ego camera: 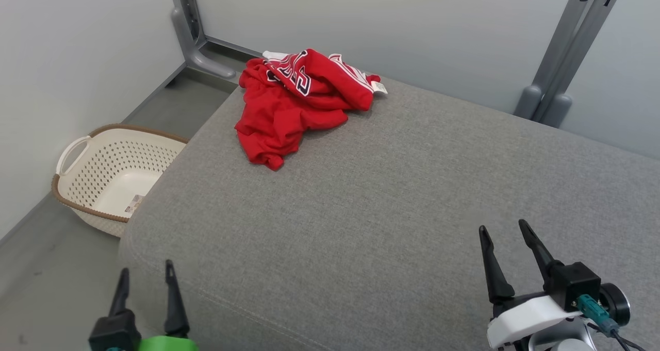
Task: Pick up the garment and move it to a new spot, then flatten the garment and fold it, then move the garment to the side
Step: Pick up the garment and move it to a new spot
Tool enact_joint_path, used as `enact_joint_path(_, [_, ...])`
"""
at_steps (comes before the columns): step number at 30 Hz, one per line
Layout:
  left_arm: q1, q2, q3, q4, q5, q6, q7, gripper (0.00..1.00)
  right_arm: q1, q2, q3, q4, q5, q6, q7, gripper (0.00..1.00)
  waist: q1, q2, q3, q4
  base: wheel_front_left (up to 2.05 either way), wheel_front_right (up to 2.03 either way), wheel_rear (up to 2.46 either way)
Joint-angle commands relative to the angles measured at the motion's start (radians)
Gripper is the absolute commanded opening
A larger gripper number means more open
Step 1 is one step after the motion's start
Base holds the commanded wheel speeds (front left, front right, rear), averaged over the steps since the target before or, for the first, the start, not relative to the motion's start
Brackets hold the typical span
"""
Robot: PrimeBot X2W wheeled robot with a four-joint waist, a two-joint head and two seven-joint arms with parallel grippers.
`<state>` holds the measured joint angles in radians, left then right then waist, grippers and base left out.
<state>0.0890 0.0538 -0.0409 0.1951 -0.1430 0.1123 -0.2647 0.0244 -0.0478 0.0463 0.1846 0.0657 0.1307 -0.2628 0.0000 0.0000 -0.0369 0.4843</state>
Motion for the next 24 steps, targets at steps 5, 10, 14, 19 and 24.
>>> enact_joint_path(5, [-0.067, 0.079, 0.105, -0.072, -0.011, -0.009, 0.0, 1.0, 0.013, -0.004, 0.003, -0.021, -0.018, 0.0, -0.003, 1.0, 0.0, 0.0, 0.03, -0.046, 0.0, 0.0, 0.0])
enact_joint_path(10, [-0.202, 0.205, 0.168, -0.112, -0.01, -0.047, 0.001, 1.0, -0.02, -0.004, 0.001, -0.034, -0.048, 0.0, -0.003, 1.0, 0.0, 0.0, 0.093, -0.115, 0.0, 0.0, 0.0])
enact_joint_path(14, [-0.384, 0.307, 0.168, -0.092, -0.014, -0.103, 0.052, 1.0, -0.058, -0.005, -0.006, -0.053, -0.085, 0.0, -0.003, 1.0, 0.0, 0.0, 0.173, -0.174, 0.0, 0.0, 0.0])
enact_joint_path(19, [-0.624, 0.405, 0.138, 0.055, 0.002, -0.158, 0.127, 1.0, -0.096, -0.004, -0.005, -0.074, -0.136, 0.0, -0.003, 1.0, 0.0, 0.0, 0.265, -0.233, 0.0, 0.0, 0.0])
enact_joint_path(24, [-0.81, 0.374, 0.109, 0.265, -0.098, -0.211, 0.227, 1.0, -0.094, -0.004, -0.03, -0.092, -0.179, 0.0, 0.004, 1.0, 0.0, 0.0, 0.35, -0.274, 0.0, 0.0, 0.0])
